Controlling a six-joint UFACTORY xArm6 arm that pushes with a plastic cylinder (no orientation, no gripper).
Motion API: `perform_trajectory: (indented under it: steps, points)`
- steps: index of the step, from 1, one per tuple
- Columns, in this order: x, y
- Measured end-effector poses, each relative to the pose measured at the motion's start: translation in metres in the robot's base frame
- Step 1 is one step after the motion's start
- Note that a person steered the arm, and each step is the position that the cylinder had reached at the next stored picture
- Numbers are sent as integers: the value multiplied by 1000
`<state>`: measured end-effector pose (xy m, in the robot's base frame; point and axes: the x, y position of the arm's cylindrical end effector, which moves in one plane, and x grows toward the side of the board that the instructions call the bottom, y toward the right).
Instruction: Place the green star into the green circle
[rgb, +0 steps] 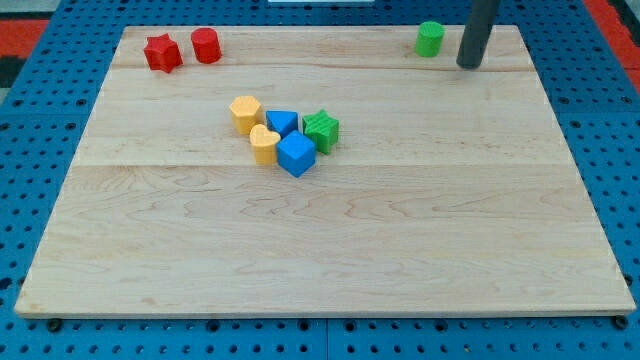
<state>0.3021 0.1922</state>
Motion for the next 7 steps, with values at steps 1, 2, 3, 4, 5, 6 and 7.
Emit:
perform_trajectory:
  steps: [1,2,3,4,5,6,7]
  points:
    - [70,-27]
    - [139,-75]
    - [199,-116]
    - [189,-157]
    - [137,-174]
    - [93,-197]
    - [90,-226]
